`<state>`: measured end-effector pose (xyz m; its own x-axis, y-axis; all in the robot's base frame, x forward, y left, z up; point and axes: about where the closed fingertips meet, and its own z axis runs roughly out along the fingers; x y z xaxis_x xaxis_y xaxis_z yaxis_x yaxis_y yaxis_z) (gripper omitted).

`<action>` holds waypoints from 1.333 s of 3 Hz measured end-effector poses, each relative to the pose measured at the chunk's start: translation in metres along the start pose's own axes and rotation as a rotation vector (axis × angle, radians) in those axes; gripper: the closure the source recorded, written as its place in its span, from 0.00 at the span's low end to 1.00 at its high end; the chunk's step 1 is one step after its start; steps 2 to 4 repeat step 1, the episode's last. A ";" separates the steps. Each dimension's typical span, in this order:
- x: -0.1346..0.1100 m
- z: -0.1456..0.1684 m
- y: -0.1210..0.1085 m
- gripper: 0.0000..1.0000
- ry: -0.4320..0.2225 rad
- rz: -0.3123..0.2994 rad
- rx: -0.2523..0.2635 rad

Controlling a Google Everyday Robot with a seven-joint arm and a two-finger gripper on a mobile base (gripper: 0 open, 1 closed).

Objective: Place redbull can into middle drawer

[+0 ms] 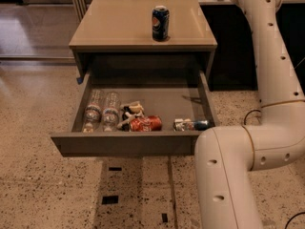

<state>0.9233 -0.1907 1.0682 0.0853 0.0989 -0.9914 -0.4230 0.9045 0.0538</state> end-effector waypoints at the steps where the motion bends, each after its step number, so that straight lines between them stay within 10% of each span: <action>1: -0.065 -0.032 -0.024 0.00 -0.052 -0.030 0.060; 4: -0.065 -0.032 -0.024 0.00 -0.052 -0.030 0.060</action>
Offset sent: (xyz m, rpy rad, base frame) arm 0.0000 0.0000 0.0000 0.0000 0.0000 0.0000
